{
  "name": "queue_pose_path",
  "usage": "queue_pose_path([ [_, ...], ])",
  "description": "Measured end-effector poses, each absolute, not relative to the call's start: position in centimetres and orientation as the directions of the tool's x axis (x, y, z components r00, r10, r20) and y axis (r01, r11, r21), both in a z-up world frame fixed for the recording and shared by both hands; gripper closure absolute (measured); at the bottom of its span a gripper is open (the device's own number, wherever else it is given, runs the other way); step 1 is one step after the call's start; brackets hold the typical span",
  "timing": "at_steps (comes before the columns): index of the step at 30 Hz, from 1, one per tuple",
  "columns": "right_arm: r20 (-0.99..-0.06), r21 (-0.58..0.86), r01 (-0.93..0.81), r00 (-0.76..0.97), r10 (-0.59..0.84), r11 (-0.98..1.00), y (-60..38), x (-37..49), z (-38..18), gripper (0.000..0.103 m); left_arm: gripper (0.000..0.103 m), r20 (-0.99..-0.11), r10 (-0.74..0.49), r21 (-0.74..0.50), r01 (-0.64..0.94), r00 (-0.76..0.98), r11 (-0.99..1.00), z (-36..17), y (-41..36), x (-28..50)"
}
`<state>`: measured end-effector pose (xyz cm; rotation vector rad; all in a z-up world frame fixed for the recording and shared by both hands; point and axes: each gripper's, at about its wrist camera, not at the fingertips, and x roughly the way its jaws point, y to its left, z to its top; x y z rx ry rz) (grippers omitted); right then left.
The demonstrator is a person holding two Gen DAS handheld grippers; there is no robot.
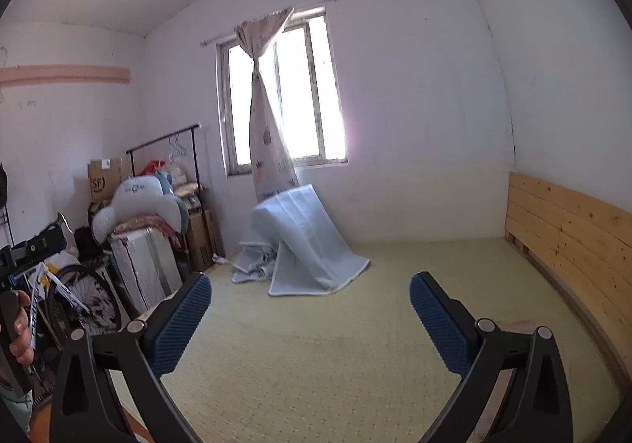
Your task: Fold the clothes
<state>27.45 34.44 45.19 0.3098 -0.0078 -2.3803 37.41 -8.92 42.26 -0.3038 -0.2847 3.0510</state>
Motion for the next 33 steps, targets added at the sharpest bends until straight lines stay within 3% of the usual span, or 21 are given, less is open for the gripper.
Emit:
queue_pose_path([
  [11, -0.301, 0.074, 0.606, -0.743, -0.597, -0.792, 30.7, 22.3, 36.2, 0.0, 0.014, -0.322, 0.023, -0.186, 0.039, -0.947, -0.982, 29.9, -8.5, 29.2],
  [15, -0.307, 0.089, 0.594, -0.747, -0.589, -0.799, 29.7, 20.5, 32.2, 0.0, 0.014, -0.332, 0.01, -0.181, 0.053, -0.943, -0.982, 24.7, -8.8, 26.7],
  [22, -0.34, 0.045, 0.57, -0.764, -0.549, -0.82, 27.5, 17.6, 22.3, 0.0, 0.014, -0.368, -0.015, -0.182, 0.088, -0.93, -0.979, 15.8, -9.0, 22.2],
  [33, -0.459, 0.024, 0.537, -0.743, -0.487, -0.843, 25.2, 11.9, 10.0, 0.0, 0.014, -0.496, -0.038, -0.169, 0.14, -0.868, -0.976, 4.3, -9.0, 14.6],
])
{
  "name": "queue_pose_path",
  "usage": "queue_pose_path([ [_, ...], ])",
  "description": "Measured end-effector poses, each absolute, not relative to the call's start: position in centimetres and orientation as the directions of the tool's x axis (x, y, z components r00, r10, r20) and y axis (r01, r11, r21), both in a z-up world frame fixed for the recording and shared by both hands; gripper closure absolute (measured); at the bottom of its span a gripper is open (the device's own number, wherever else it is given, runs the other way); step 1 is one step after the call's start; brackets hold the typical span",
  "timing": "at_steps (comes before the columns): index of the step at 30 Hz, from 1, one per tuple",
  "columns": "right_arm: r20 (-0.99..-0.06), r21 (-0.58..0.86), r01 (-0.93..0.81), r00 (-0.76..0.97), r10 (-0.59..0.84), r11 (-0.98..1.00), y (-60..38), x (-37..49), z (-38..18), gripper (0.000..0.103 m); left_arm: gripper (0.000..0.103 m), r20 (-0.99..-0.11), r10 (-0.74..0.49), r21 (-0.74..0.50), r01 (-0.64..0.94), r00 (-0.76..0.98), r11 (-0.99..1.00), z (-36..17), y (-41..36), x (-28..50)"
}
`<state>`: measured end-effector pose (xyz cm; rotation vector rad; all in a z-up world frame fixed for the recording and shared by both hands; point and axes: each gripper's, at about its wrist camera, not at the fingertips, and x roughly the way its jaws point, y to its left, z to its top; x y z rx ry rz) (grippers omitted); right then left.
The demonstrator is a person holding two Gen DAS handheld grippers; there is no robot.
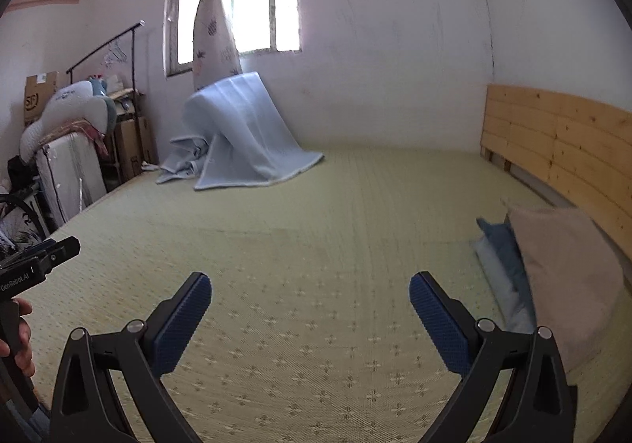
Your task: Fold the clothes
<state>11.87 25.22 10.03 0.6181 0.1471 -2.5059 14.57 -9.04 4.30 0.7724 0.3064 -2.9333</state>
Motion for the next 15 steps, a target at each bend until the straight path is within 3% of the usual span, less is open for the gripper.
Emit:
queue_pose_path([
  [10, -0.551, 0.045, 0.507, -0.707, -0.444, -0.861, 24.4, 8.5, 5.5, 0.0, 0.014, -0.581, -0.093, -0.028, 0.135, -0.809, -0.99, -0.9, -6.4, 10.8],
  [15, -0.587, 0.068, 0.482, -0.689, -0.426, -0.874, 24.3, 7.8, 4.1, 0.0, 0.014, -0.586, -0.084, 0.008, 0.099, -0.806, -0.995, -1.1, -4.9, 10.8],
])
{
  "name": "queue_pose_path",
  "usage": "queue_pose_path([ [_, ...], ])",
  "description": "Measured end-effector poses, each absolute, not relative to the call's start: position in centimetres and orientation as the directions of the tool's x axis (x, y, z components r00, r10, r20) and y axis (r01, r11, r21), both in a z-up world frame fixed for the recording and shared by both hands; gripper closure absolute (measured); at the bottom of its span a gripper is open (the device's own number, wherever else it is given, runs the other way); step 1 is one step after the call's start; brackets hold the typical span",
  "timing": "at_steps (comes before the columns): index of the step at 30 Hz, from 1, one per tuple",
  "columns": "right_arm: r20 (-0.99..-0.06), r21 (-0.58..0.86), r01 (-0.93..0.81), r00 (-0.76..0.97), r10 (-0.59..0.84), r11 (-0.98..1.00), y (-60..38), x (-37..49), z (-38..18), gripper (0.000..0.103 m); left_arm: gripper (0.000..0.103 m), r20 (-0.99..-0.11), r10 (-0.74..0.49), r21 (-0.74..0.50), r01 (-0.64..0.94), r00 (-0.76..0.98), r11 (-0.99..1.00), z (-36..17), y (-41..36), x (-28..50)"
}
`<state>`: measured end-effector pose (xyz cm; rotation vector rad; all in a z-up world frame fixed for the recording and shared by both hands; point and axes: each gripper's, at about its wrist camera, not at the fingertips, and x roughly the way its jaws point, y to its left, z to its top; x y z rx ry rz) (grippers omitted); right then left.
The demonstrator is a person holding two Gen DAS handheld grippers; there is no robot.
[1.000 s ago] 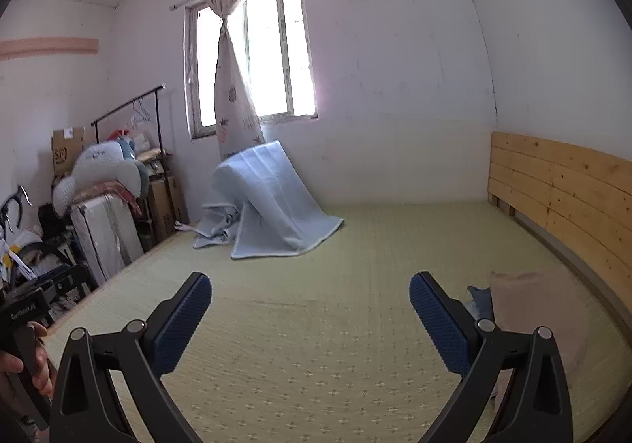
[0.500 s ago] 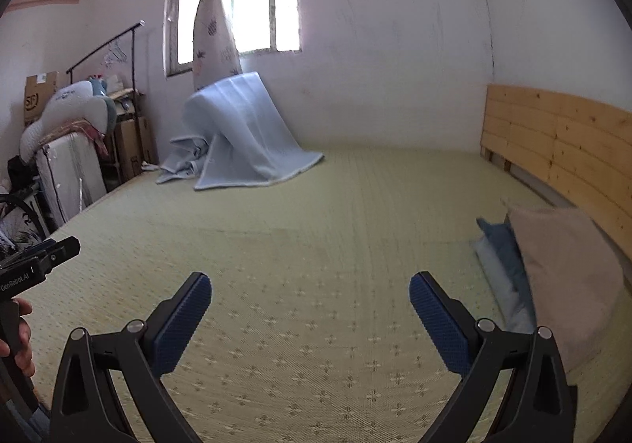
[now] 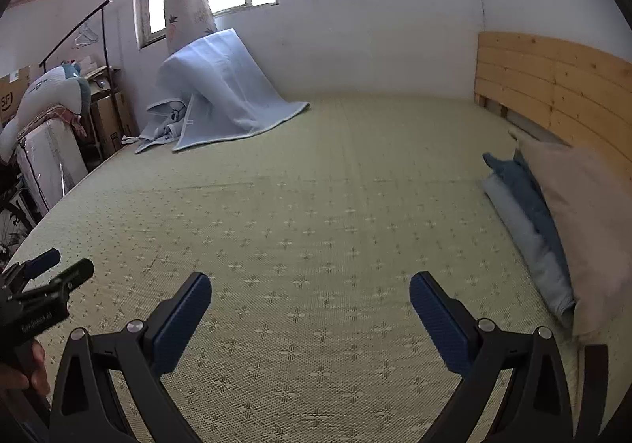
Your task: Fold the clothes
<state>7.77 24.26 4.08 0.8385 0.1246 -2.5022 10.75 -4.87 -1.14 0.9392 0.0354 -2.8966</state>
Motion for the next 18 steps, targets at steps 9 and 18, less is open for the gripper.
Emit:
queue_pose_path([
  [9, -0.585, 0.038, 0.489, -0.696, -0.416, -0.872, 23.5, 8.4, 4.0, 0.0, 0.014, -0.588, -0.067, -0.031, 0.106, -0.806, -0.994, -0.6, -5.4, 11.0],
  [18, -0.591, 0.016, 0.484, -0.701, -0.399, -0.875, 23.0, 8.5, 3.6, 0.0, 0.014, -0.601, -0.048, -0.074, 0.115, -0.798, -0.991, -0.5, -5.7, 11.1],
])
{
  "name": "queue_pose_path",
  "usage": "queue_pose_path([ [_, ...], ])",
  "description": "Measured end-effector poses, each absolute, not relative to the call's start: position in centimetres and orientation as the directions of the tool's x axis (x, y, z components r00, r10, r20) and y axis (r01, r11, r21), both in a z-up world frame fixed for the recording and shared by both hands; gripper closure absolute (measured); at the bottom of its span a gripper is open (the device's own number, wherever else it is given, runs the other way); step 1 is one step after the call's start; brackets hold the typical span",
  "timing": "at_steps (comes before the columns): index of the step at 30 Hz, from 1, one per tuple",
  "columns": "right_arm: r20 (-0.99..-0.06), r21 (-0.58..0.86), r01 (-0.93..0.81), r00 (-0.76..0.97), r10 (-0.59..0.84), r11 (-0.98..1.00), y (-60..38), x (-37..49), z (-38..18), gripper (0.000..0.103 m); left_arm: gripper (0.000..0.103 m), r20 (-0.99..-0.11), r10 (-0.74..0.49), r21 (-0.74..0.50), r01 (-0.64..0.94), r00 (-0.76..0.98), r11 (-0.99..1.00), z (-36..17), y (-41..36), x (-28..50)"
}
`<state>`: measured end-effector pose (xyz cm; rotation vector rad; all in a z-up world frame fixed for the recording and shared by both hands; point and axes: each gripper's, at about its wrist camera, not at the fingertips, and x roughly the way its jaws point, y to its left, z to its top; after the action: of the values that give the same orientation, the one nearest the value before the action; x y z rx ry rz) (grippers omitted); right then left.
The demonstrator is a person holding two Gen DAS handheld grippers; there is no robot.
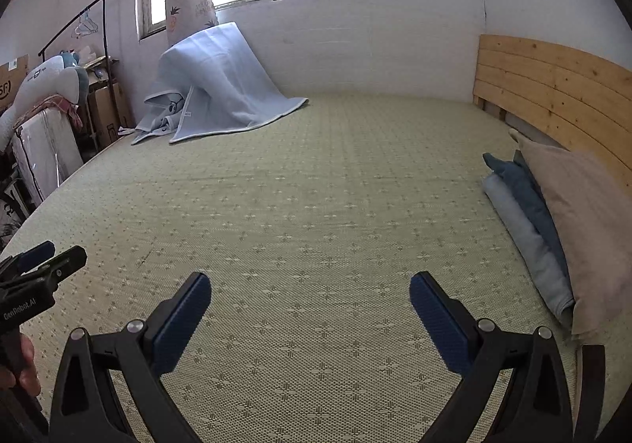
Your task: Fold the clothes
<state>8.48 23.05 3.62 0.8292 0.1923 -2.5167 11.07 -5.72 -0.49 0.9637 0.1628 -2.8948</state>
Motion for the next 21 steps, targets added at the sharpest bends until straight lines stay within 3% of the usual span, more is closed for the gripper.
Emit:
queue_pose_path([
  [7, -0.601, -0.001, 0.493, -0.696, -0.394, -0.87, 22.48, 8.62, 3.29, 0.0, 0.013, -0.608, -0.037, -0.065, 0.097, -0.793, -0.993, -0.9, -5.2, 10.84],
  [12, -0.607, -0.002, 0.49, -0.693, -0.388, -0.872, 22.25, 8.62, 3.12, 0.0, 0.001, -0.608, -0.05, -0.068, 0.115, -0.792, -0.991, -1.2, -5.43, 10.72],
  [21, -0.613, -0.001, 0.487, -0.69, -0.384, -0.874, 22.08, 8.74, 2.87, 0.0, 0.0, -0.592, -0.07, -0.054, 0.126, -0.803, -0.991, -1.33, -5.4, 10.94],
])
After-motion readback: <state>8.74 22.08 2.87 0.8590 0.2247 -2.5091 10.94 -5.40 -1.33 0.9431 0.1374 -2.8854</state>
